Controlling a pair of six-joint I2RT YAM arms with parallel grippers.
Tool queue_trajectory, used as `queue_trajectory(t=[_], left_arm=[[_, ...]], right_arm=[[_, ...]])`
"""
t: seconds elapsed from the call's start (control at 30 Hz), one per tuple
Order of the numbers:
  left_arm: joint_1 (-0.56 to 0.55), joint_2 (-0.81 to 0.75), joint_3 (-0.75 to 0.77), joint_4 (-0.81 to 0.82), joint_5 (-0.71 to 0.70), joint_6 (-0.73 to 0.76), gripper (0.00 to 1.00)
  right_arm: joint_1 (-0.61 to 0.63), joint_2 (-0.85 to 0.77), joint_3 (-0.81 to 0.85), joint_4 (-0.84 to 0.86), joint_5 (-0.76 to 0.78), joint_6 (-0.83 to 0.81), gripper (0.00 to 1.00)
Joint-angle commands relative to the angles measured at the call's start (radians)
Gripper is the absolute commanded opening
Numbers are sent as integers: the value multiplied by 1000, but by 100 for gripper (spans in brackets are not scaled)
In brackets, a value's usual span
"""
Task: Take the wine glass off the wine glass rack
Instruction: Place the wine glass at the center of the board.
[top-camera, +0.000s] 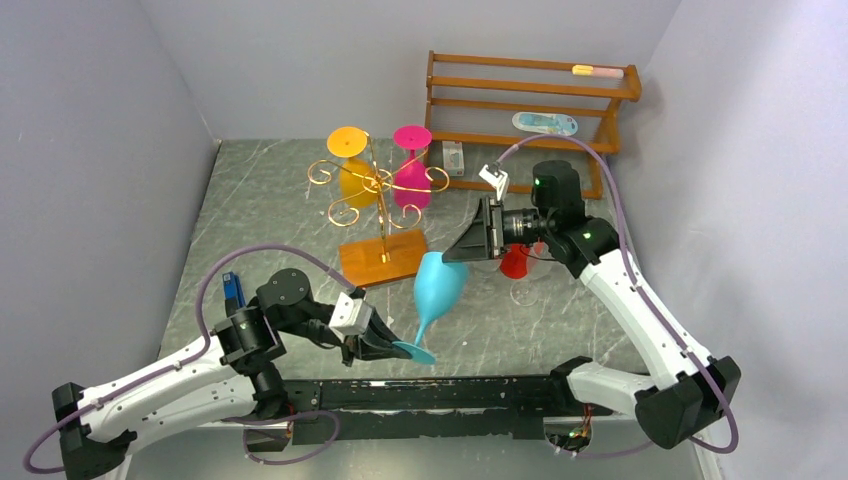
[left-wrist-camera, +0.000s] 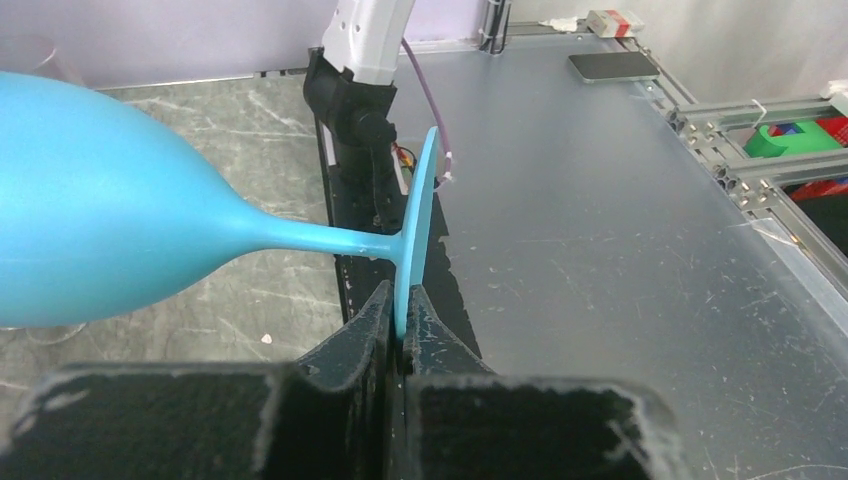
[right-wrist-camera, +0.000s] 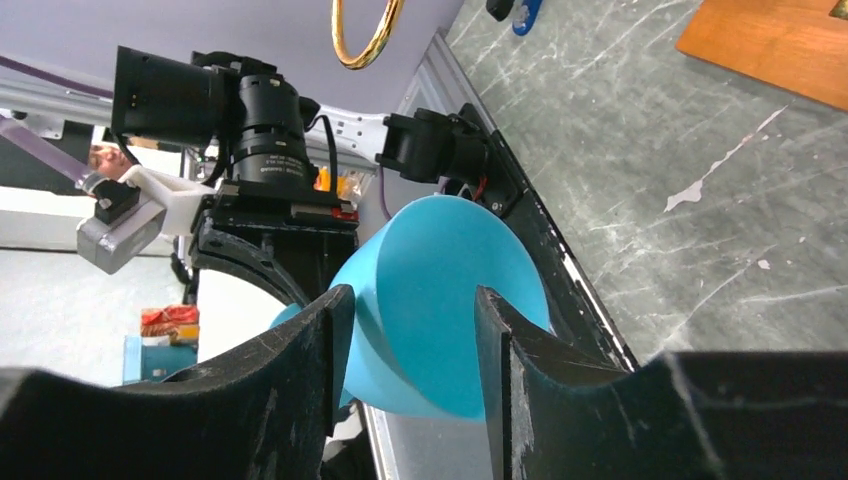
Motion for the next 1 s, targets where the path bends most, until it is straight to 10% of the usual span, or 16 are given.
queue_trajectory(t=[0.0,0.27,0.97], left_arm=[[3,0,16,-8,-28,54,5],[5,17,17,3,-40,76,5],[4,-1,-47,179,-45,-34,5]], right_arm=[[9,-16,6,52,-76,38,51],[15,-100,-59,316,-263,265,48],[33,-111,-43,131,-352,101,33]])
